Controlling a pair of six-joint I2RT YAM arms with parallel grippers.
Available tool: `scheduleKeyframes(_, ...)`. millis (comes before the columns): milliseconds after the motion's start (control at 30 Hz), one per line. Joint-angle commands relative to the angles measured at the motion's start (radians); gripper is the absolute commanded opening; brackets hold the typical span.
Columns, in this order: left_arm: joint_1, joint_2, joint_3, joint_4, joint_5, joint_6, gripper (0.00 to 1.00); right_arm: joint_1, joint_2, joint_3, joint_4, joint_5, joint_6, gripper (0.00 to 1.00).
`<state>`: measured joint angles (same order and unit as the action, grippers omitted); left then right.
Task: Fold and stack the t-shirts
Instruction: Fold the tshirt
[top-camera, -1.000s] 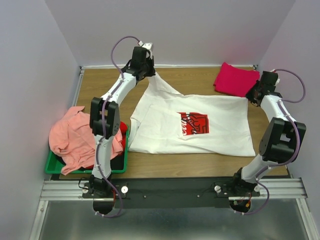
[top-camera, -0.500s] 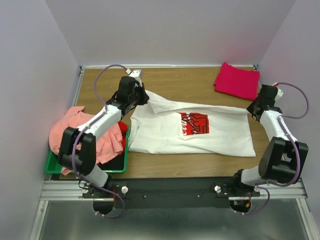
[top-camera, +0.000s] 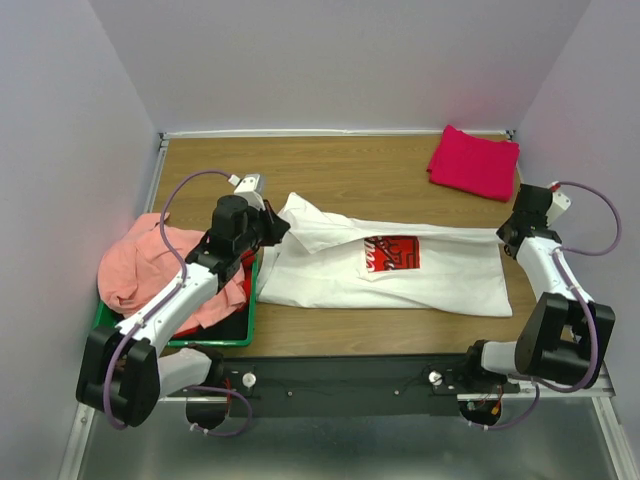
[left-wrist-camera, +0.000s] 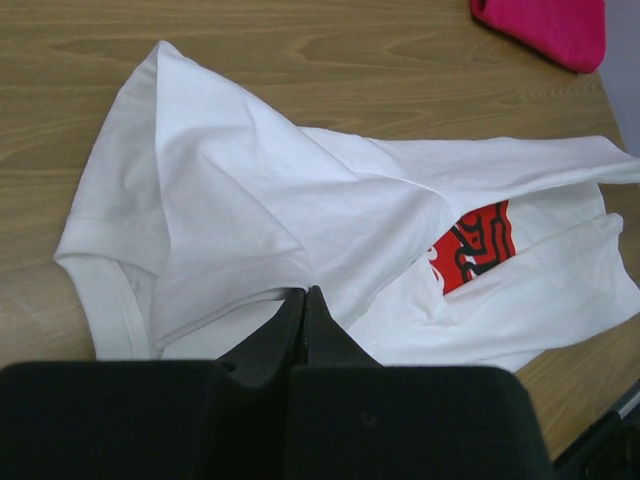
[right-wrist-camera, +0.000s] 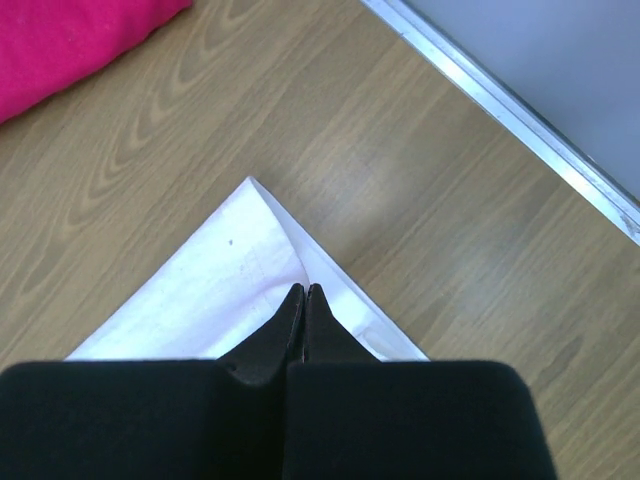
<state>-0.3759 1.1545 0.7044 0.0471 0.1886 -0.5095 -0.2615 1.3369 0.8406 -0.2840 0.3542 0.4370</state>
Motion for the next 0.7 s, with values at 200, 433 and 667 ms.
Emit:
scheduleKeyframes(200, -0.029, -0.125, -0.161, 0.007, 0.032, -0.063, 0.00, 0.001, -0.153, -0.118, 0.046, 0.126, 0.077, 0.01)
scheduleKeyframes(433, -0.096, -0.264, -0.249, -0.045, 0.052, -0.127, 0.27, 0.001, -0.229, -0.198, 0.046, 0.131, 0.144, 0.19)
scheduleKeyframes(667, -0.187, -0.345, -0.214, -0.083, 0.041, -0.172, 0.67, 0.004, -0.450, -0.268, 0.095, 0.132, 0.157, 0.62)
